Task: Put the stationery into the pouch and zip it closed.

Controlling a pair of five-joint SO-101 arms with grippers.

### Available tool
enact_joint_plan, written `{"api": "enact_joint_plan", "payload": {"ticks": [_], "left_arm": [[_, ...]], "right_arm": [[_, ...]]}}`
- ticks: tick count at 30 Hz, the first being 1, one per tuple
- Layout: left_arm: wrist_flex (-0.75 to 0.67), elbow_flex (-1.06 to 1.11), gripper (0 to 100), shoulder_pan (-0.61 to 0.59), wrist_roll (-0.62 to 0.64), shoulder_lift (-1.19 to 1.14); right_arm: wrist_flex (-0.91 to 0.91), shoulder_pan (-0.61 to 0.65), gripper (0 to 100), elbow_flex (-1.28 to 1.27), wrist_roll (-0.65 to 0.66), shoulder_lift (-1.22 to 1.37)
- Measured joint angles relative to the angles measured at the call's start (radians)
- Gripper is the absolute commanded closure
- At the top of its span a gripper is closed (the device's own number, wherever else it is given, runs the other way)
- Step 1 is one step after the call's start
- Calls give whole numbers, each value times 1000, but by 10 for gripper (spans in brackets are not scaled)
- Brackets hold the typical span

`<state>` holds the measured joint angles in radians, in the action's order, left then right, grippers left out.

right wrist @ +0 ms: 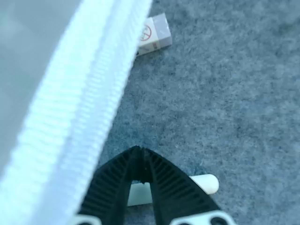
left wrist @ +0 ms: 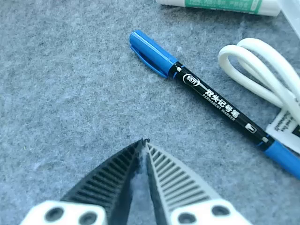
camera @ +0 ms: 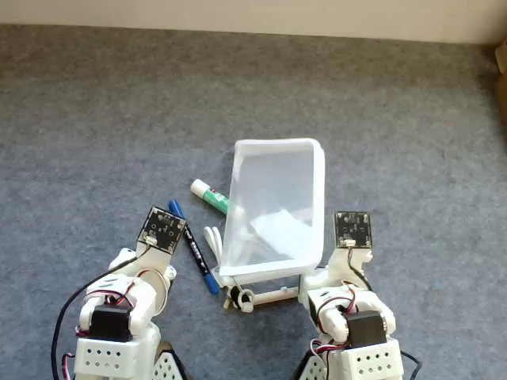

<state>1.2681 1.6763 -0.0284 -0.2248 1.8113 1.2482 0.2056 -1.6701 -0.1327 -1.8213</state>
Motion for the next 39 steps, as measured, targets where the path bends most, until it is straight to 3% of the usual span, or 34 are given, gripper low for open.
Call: {"api": "enact_joint_plan", "payload": {"ticks": [35,39], "left_arm": [[0,0,993,0,0,0],[0,0,993,0,0,0]], "right_arm": [[0,0,992,0,0,0],[0,-52,992,0,0,0]]}}
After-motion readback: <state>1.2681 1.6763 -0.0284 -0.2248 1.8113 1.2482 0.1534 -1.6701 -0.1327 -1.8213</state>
